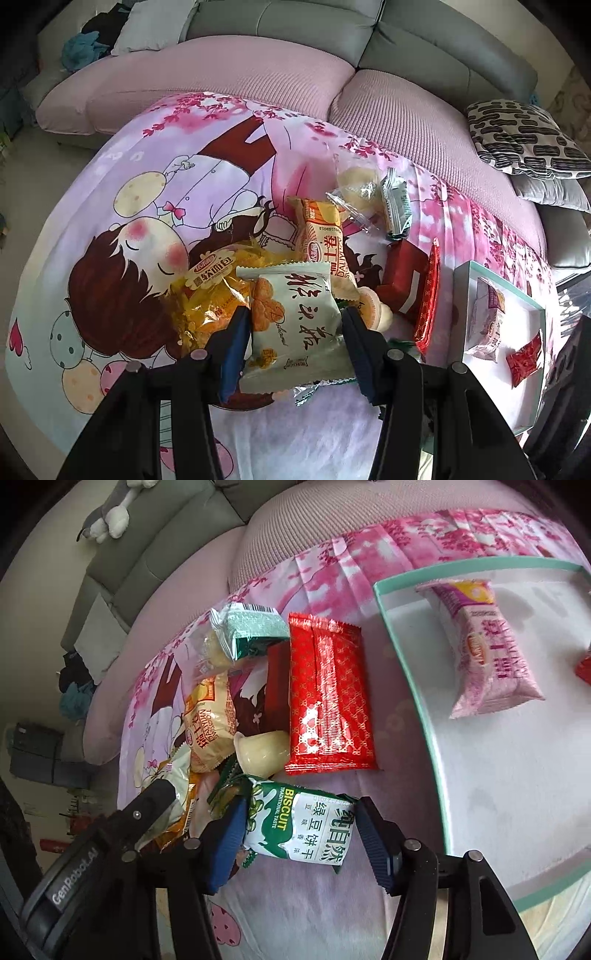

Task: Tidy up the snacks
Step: 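Close the left gripper on the cake packet while the right grasps the green biscuit pack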

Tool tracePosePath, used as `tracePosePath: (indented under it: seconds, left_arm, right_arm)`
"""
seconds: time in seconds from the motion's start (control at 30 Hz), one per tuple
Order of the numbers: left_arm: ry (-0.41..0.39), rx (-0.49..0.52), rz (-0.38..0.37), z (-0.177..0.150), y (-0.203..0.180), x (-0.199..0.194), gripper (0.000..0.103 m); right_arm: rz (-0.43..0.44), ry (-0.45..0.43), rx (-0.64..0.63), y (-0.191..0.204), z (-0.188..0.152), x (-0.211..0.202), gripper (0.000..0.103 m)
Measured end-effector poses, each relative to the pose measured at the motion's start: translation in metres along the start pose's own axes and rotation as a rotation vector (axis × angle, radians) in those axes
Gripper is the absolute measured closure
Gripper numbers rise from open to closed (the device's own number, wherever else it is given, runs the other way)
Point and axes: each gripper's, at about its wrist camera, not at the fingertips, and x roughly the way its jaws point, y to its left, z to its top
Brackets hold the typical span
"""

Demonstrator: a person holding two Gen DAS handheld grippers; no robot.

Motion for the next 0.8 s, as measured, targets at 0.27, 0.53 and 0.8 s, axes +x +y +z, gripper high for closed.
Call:
tracePosePath:
  seconds: [0.27,0.53,0.8]
  left_arm:
    - [-0.003,0.023,-0.001,-0.002,-0.006,-0.002,0.05]
    - [0.017,0.003,-0.009,-0.005,-0.002,0.002,0.05]
    - [0.03,-0.039,-0.018,-0.004,0.009,0.004,0.05]
  right_arm:
    - [-0.039,-0.027,-0.007,-0.006,0.0,-0.011,0.05]
    - [-0.088,-0.041,-0.086,0.003,0.002,-0.007,0.043]
    - [-0.049,0.001,-0.064,0.008,0.002,0.019,0.033]
